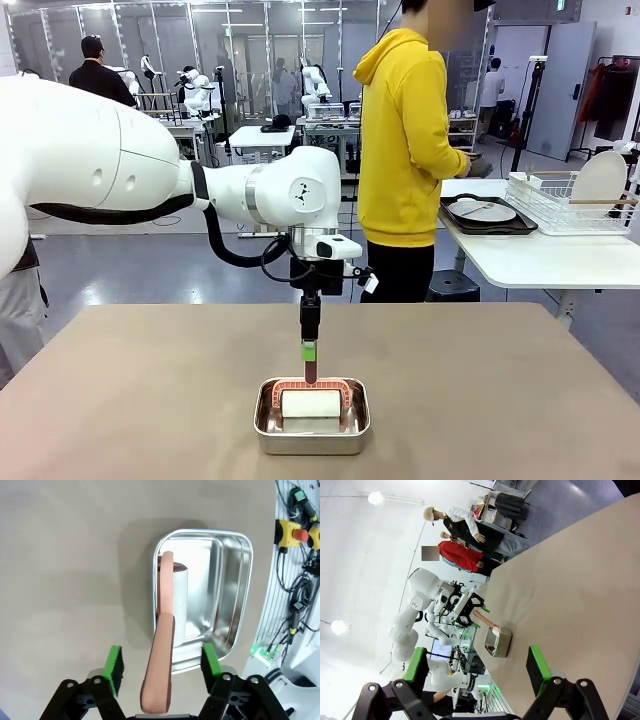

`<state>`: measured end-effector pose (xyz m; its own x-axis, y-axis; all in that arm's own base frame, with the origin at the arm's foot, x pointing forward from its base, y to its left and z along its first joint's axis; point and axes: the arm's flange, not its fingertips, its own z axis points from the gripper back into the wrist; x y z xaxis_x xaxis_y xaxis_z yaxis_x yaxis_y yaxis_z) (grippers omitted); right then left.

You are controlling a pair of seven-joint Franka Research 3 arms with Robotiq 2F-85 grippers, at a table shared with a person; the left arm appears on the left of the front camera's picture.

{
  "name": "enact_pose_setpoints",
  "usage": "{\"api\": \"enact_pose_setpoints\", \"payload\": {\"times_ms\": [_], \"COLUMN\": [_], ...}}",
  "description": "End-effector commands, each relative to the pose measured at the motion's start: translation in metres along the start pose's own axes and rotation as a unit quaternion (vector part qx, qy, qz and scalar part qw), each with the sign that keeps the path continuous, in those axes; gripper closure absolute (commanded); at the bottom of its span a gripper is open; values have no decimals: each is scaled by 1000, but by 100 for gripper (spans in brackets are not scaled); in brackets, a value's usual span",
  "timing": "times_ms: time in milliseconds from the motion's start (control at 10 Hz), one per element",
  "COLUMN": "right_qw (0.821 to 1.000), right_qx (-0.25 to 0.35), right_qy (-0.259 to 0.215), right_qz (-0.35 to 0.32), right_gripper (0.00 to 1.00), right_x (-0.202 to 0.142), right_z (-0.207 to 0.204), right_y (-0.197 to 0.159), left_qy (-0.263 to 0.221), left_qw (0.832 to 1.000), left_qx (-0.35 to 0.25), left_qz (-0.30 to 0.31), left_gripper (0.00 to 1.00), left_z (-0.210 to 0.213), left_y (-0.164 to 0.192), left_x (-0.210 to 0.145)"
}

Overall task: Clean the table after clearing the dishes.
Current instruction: When the right (or left) Handle tray is removed, use the right hand (or left hand) to clean the right (or left) side of the table with the Lint Roller.

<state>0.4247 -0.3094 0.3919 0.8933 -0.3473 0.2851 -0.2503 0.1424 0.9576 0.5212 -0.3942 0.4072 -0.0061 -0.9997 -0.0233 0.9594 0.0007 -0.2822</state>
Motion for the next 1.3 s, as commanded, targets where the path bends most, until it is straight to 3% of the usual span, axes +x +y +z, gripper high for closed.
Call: {"api": "enact_pose_setpoints", "payload": {"times_ms": [0, 100, 200, 700, 1200], "right_qw": [1000, 1000, 1000, 1000, 1000], "right_qx": [-3, -3, -3, -3, -3], "right_qy": [7, 7, 7, 7, 7], "right_qz": [0, 0, 0, 0, 0], "right_gripper": [0, 0, 0, 0, 0], "right_x": [-1, -1, -1, -1, -1], "right_z": [0, 0, 0, 0, 0], "right_y": [4, 4, 4, 4, 4], "left_qy": [-10, -13, -11, -50, -60], "left_qw": [1000, 1000, 1000, 998, 998], "left_qx": [9, 9, 10, 6, 12], "left_qz": [7, 4, 2, -23, -13], "left_gripper": [36, 41, 54, 98, 98], "left_z": [-4, -4, -4, -2, 8], "left_y": [-14, -14, -13, -11, -23], "left_x": [-14, -11, -10, -12, -20]}}
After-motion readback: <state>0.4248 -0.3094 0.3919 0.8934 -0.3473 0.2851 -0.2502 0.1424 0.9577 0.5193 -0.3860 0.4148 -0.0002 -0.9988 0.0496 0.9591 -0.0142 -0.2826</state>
